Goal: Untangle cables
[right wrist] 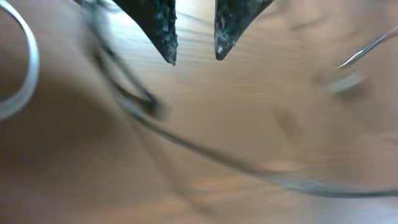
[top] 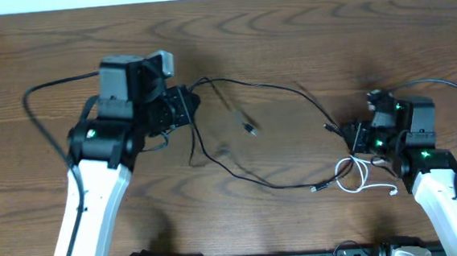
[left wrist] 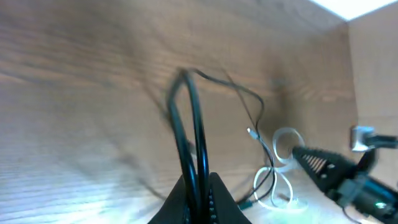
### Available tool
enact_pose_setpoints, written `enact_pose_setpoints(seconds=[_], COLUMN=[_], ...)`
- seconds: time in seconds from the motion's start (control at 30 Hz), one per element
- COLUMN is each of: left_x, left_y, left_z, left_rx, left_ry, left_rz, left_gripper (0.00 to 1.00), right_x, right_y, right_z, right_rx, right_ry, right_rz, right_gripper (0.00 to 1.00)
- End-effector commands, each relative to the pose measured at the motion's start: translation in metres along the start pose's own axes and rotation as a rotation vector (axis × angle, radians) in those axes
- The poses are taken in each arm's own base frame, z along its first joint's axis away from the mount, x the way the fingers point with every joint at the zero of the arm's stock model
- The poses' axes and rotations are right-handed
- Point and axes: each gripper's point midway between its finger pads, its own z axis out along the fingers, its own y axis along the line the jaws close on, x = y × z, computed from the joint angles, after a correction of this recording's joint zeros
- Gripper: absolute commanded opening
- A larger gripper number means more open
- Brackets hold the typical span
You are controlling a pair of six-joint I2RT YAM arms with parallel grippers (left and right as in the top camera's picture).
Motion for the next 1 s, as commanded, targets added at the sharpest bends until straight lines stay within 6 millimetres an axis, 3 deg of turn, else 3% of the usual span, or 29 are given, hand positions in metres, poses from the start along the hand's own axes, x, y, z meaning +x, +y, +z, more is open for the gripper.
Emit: enact_pose_setpoints(seconds=[0.0, 0.1, 0.17, 0.2, 0.23, 0.33, 0.4, 0.5, 0.77, 0.97], left_x=[0.007, 0.018, 0.026, 0.029, 0.033, 0.044, 0.052, 0.064, 0.094, 0.106], left_y=[-0.014, -0.021, -0.026, -0.029, -0.031, -0.037, -0.041, -0.048, -0.068, -0.04], left_z=[0.013, 0.029, 0.037, 0.041, 0.045, 0.052, 0.056, 0.06, 0.07, 0.076], left_rx=[0.046, 0.052, 0.058, 0.061, 0.064, 0.068, 0.071, 0.077, 0.096, -0.101], left_ry=[0.06, 0.114, 0.144, 0.158, 0.172, 0.212, 0.237, 0.269, 0.345, 0.36], left_rz=[0.029, 0.046, 0.062, 0.07, 0.076, 0.093, 0.106, 0.143, 0.216, 0.259], left_gripper=[0.07, 0.08, 0.08, 0.15, 0.3, 0.58, 0.67, 0.69, 0.71, 0.71], right_x=[0.004, 0.001, 0.002, 0.003, 0.005, 0.017, 0.028, 0.037, 0.027, 0.031], right_y=[0.058, 0.062, 0.057, 0.051, 0.044, 0.012, -0.021, -0.045, -0.028, -0.019], right_z=[-0.011, -0.012, -0.01, -0.009, -0.007, -0.002, -0.003, -0.009, -0.032, -0.067], right_rx=[-0.349, -0.367, -0.336, -0.306, -0.264, -0.082, 0.104, 0.253, 0.266, 0.337], right_ry=[0.03, 0.017, 0.019, 0.022, 0.03, 0.072, 0.099, 0.119, 0.195, 0.308], right_rz=[-0.107, -0.121, -0.112, -0.103, -0.089, -0.026, 0.065, 0.115, 0.087, 0.075], right_gripper=[0.17, 0.23, 0.33, 0.39, 0.43, 0.43, 0.44, 0.47, 0.54, 0.61])
